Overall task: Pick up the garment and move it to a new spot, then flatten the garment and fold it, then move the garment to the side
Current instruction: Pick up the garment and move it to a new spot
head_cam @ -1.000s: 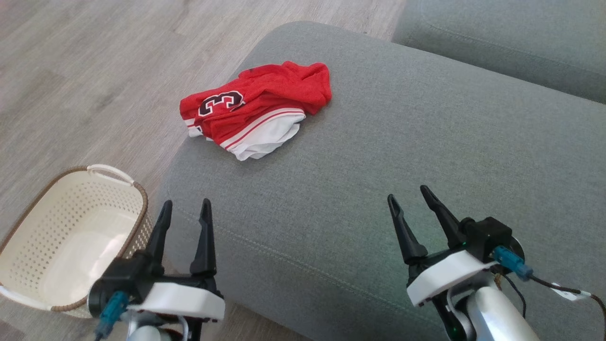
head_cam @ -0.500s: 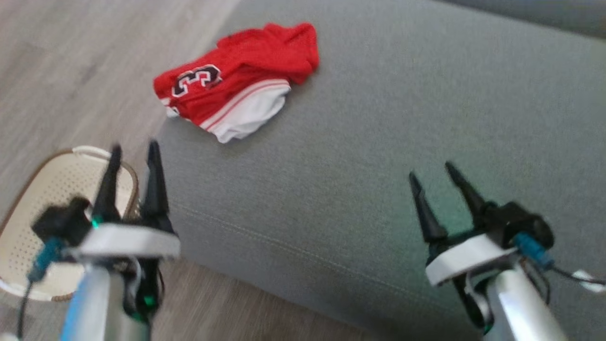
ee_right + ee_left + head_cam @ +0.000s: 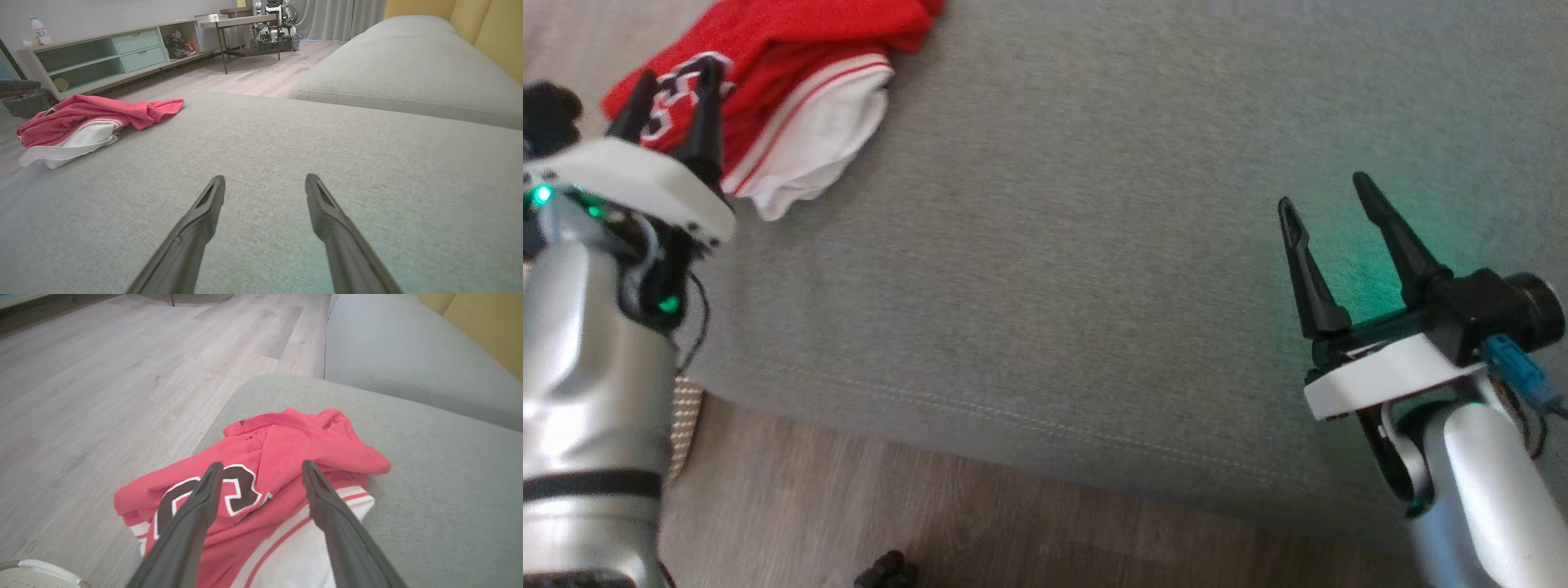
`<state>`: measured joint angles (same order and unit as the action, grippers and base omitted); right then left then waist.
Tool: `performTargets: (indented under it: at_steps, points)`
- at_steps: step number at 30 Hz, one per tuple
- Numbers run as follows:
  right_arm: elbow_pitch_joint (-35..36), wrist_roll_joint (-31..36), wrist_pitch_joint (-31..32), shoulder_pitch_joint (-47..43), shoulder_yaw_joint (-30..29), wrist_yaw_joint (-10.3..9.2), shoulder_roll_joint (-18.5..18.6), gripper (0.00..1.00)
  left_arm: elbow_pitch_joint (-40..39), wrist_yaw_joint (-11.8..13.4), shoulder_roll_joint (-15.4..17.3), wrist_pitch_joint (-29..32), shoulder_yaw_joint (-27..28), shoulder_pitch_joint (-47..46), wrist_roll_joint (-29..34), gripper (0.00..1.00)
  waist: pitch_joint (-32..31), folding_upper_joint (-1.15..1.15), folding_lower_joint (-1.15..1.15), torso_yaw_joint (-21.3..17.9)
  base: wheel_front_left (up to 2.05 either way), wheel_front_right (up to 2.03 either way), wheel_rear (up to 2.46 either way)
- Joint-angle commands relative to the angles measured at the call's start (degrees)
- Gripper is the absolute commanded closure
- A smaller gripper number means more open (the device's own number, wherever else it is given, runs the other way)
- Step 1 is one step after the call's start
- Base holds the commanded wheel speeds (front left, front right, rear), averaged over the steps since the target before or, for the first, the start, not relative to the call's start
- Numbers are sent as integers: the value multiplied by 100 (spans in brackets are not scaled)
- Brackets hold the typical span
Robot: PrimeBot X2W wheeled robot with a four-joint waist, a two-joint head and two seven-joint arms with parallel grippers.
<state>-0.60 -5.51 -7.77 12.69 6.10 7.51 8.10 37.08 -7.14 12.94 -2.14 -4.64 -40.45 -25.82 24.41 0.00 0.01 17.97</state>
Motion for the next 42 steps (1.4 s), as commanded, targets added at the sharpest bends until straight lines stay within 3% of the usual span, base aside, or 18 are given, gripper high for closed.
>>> performTargets:
  at_steps: [1, 9, 10, 11, 12, 13, 23, 33, 42]
  points:
    - [240, 54, 16, 129, 137, -2, 31, 0, -66, -29, 359, 32, 148, -190, -8, 0, 219, 0, -1, -231, 0, 0, 0]
    - [520, 196, 71, 187, 282, -2, 126, 0, 1283, -34, 755, 551, -451, -1109, -271, 0, 447, 0, -1, -552, 0, 0, 0]
    - [529, 191, 67, 181, 267, -2, 118, 0, 1514, -34, 778, 657, -611, -1228, -352, 47, 467, 0, -1, -584, 0, 0, 0]
    - [529, 191, 67, 181, 267, -2, 118, 0, 1514, -34, 778, 657, -611, -1228, -352, 47, 467, 0, -1, -584, 0, 0, 0]
    - [529, 192, 62, 177, 260, -2, 113, 0, 1610, -34, 791, 673, -668, -1280, -389, 96, 471, 0, -1, -595, 0, 0, 0]
    - [521, 192, 50, 171, 248, -2, 104, 0, 1757, -34, 814, 648, -800, -1365, -437, 100, 471, 0, -1, -608, 0, 0, 0]
    - [217, 123, -122, 171, 289, -2, -69, 0, 1790, 92, 1009, -1205, -941, -1748, -103, 100, 24, 0, -1, -560, 0, 0, 0]
    - [-347, -6, -437, 215, 341, -2, -361, 0, -320, 77, 960, -1284, -806, -1449, 511, 100, -796, 0, -1, -676, 0, 0, 0]
    - [-593, -103, -614, 283, 262, -2, -495, 0, -1265, 24, 731, -1115, -1207, -1386, 546, 100, -990, 0, -1, -1093, 0, 0, 0]
